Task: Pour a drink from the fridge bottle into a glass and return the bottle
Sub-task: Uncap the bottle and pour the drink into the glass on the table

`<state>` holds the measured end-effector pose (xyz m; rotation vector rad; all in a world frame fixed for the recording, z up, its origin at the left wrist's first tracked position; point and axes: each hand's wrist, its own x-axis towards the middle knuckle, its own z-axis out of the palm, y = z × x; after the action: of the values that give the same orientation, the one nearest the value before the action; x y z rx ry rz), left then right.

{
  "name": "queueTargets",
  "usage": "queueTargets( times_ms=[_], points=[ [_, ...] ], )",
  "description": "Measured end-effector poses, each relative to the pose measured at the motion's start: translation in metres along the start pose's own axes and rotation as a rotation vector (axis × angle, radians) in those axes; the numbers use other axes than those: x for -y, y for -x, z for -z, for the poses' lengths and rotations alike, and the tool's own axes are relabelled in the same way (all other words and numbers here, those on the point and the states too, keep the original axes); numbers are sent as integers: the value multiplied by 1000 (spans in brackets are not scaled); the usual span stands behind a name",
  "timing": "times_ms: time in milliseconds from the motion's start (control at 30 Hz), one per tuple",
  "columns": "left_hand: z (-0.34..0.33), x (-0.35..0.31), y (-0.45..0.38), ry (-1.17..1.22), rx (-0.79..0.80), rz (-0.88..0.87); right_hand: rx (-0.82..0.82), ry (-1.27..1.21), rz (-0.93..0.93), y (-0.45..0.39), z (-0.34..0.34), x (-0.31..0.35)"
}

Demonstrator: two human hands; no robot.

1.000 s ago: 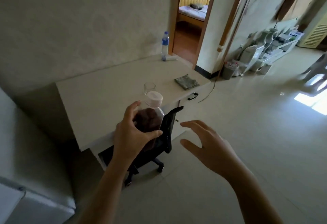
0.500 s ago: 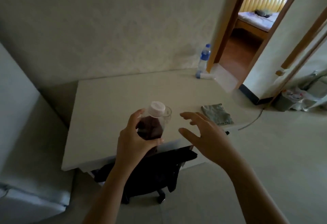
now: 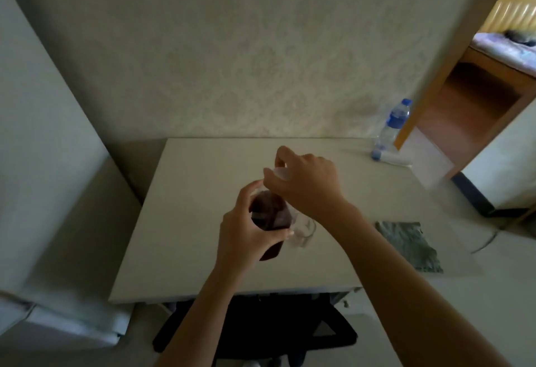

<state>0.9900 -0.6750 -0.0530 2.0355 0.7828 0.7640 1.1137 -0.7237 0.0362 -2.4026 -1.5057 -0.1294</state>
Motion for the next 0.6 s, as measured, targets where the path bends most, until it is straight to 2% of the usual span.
queueTargets(
  times_ms=[200, 367, 600],
  points=[
    [-4, 2, -21, -53, -58, -12, 51, -27, 262, -24, 4, -17],
    [-10, 1, -31, 33, -57, -3, 182, -142, 441, -39, 17, -29],
    [-12, 3, -41, 31, -69, 12, 360, -204, 581, -54, 24, -49]
  ],
)
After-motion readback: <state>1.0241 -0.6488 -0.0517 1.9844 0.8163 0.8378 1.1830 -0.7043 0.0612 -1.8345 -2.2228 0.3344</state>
